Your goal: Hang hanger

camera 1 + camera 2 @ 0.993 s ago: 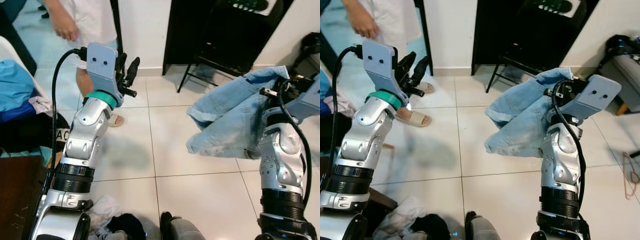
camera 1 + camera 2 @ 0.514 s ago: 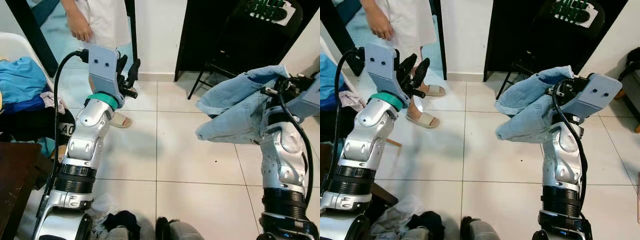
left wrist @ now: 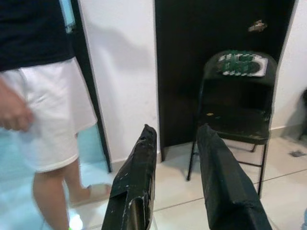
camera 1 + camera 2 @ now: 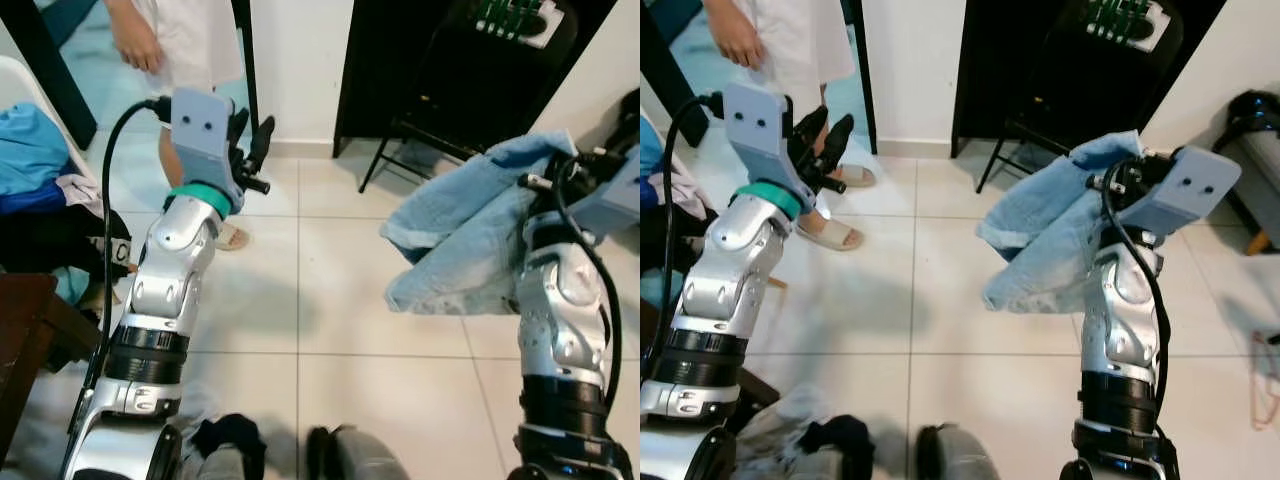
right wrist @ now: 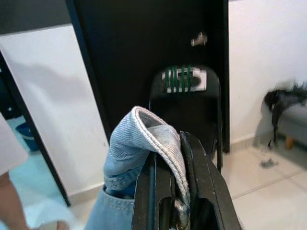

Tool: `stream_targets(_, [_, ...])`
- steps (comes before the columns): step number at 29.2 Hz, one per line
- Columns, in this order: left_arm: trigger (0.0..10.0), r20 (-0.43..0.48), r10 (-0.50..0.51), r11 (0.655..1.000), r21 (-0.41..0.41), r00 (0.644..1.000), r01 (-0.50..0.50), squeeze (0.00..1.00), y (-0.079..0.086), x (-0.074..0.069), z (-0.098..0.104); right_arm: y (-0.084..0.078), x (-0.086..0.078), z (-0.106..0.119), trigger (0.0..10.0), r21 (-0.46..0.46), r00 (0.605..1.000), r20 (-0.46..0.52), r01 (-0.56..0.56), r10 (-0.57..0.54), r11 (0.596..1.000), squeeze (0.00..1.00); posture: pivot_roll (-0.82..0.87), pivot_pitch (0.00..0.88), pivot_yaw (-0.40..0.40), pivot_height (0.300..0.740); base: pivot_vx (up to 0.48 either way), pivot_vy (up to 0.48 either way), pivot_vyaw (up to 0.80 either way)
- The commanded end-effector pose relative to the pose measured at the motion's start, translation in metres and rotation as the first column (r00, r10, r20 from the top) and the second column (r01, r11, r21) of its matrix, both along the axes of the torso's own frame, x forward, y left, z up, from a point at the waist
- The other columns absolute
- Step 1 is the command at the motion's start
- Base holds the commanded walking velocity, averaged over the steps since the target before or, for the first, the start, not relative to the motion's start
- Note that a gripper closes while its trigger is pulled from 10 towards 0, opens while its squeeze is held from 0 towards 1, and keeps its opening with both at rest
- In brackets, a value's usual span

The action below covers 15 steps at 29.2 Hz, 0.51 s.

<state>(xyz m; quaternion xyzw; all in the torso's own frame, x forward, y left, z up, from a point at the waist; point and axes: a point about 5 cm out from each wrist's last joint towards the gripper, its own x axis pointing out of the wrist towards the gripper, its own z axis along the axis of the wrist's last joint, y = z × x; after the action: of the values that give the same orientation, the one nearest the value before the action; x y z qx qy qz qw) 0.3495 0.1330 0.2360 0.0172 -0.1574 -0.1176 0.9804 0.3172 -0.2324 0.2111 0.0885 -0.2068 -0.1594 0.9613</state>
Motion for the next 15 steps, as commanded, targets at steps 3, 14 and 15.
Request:
stream_targets(3, [10.0, -0.010, -0.004, 1.000, -0.005, 1.000, 0.004, 0.00, -0.0004, 0.0007, -0.0004, -0.0036, -0.0027, 0.0072, 10.0, -0.007, 0.999, 0.041, 0.015, -0.014, 1.000, 0.00, -0.03, 0.073, 0.021, 0.740, 0.000, 0.000, 0.00])
stream_targets(14, [10.0, -0.010, 0.011, 1.000, 0.003, 1.000, -0.011, 0.00, 0.0025, 0.0023, 0.0006, -0.0029, -0.0020, 0.0070, 10.0, -0.005, 0.999, 0.041, 0.012, -0.012, 1.000, 0.00, -0.03, 0.069, 0.023, 0.740, 0.000, 0.000, 0.00])
stream_targets(15, [10.0, -0.008, 0.010, 1.000, 0.003, 1.000, -0.010, 0.00, 0.0024, 0.0023, 0.0009, -0.0029, -0.0019, 0.0069, 10.0, -0.005, 0.999, 0.042, 0.012, -0.012, 1.000, 0.00, -0.03, 0.068, 0.023, 0.740, 0.000, 0.000, 0.00])
